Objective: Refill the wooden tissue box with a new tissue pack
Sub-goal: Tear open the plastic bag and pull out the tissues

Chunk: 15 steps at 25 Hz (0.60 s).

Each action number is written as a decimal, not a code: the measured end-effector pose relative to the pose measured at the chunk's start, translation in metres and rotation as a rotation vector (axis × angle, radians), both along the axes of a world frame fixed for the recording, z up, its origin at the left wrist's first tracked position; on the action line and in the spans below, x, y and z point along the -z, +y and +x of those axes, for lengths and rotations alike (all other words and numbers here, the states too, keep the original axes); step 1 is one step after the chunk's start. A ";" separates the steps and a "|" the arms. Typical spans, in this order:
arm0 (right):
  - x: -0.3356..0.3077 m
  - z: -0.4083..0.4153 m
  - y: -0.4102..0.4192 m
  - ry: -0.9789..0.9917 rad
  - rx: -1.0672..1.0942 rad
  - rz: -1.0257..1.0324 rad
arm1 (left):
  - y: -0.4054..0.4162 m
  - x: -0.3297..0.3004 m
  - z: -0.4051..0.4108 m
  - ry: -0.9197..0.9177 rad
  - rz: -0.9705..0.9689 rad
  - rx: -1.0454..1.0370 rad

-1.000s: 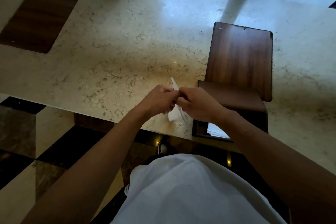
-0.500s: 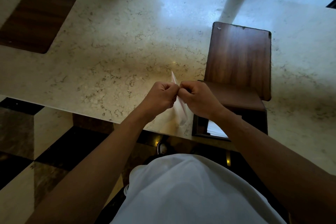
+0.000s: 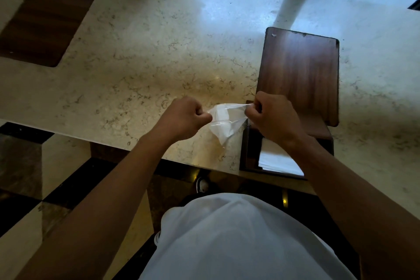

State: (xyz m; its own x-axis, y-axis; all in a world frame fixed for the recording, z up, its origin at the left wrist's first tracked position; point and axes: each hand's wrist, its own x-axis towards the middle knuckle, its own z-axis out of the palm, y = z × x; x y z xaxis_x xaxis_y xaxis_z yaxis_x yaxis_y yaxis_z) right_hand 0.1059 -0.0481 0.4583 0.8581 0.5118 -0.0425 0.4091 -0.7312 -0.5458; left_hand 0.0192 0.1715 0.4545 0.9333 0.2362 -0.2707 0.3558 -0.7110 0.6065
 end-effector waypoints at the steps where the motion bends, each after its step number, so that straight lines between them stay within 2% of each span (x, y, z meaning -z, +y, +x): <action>1: 0.001 -0.001 0.000 -0.008 0.006 -0.001 | -0.001 -0.001 0.001 -0.016 0.006 0.002; 6: 0.004 0.004 -0.002 -0.008 0.065 0.023 | -0.008 -0.005 0.002 -0.021 -0.075 -0.052; 8: 0.005 0.004 -0.001 -0.008 0.051 0.040 | -0.014 -0.004 0.002 -0.002 -0.166 -0.069; 12: -0.007 0.002 0.010 -0.054 -0.002 0.228 | -0.029 -0.005 0.001 0.021 -0.407 -0.094; 15: -0.018 0.002 0.022 -0.064 -0.112 0.282 | -0.035 -0.003 0.003 -0.001 -0.453 -0.083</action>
